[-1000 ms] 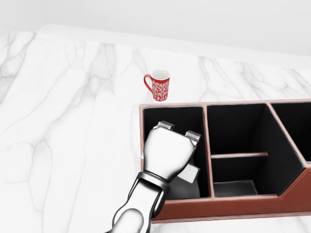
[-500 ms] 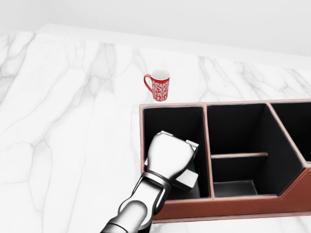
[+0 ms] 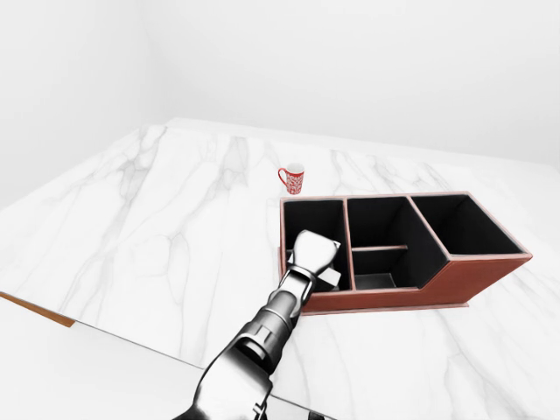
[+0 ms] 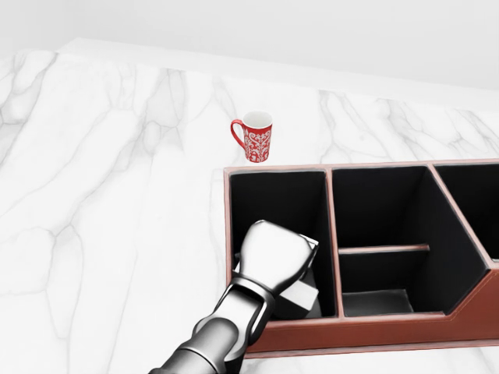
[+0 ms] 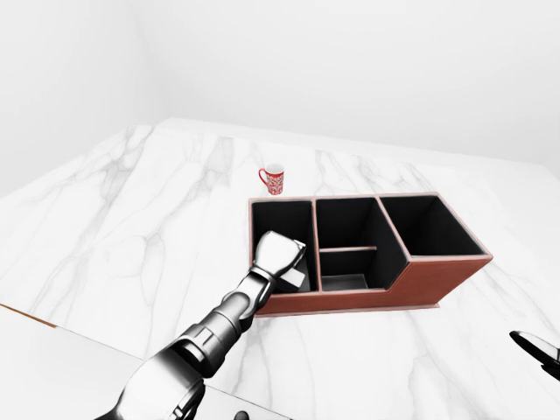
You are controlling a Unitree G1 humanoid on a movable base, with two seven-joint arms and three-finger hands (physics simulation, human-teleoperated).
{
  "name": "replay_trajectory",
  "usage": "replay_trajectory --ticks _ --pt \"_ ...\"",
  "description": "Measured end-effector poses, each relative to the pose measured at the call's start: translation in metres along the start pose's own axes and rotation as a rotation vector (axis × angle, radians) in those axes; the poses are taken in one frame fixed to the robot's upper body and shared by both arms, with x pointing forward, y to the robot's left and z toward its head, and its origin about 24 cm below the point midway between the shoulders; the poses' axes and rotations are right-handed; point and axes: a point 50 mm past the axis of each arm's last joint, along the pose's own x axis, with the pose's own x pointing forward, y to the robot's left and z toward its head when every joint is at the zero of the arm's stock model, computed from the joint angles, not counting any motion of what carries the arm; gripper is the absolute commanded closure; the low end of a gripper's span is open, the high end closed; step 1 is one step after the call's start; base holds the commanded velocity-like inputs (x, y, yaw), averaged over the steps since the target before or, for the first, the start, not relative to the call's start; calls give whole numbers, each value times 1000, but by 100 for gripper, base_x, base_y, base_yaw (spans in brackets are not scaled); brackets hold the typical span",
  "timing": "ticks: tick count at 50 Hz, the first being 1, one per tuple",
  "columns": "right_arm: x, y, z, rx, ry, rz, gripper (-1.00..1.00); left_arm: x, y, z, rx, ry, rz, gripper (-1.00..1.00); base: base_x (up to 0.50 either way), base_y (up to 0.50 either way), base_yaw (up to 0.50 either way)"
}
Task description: Pick up the book and place it in the left compartment of the caddy.
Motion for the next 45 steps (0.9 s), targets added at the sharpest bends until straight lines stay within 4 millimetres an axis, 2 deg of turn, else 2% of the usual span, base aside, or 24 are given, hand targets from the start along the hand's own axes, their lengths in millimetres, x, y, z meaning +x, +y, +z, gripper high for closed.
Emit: replay_trajectory --ticks 15,16,18,19,20,23,34,45 --pt "-1 0 0 -4 0 1 -100 1 -1 -1 -10 8 -19 100 0 0 0" --pt "0 0 0 -4 1 1 -100 1 -1 -1 -11 10 -20 35 0 0 0" --pt "0 0 0 -4 2 1 -100 -2 -6 -4 -17 27 -40 35 0 0 0" --pt "0 0 0 -4 2 1 -100 -4 -9 -6 -20 38 -52 -27 0 0 0" --pt "-1 0 0 -4 2 1 -100 -6 -12 -7 -25 48 -63 -100 0 0 0" --pt "-1 0 -1 -5 3 1 -100 -11 -18 -11 -31 70 -83 -100 0 0 0" --pt "0 0 -1 -9 6 0 -100 -18 -18 -15 -50 109 -39 -100 0 0 0" --pt "-1 0 -2 -12 12 -1 -100 -28 11 -24 -69 167 143 -100 0 0 0"
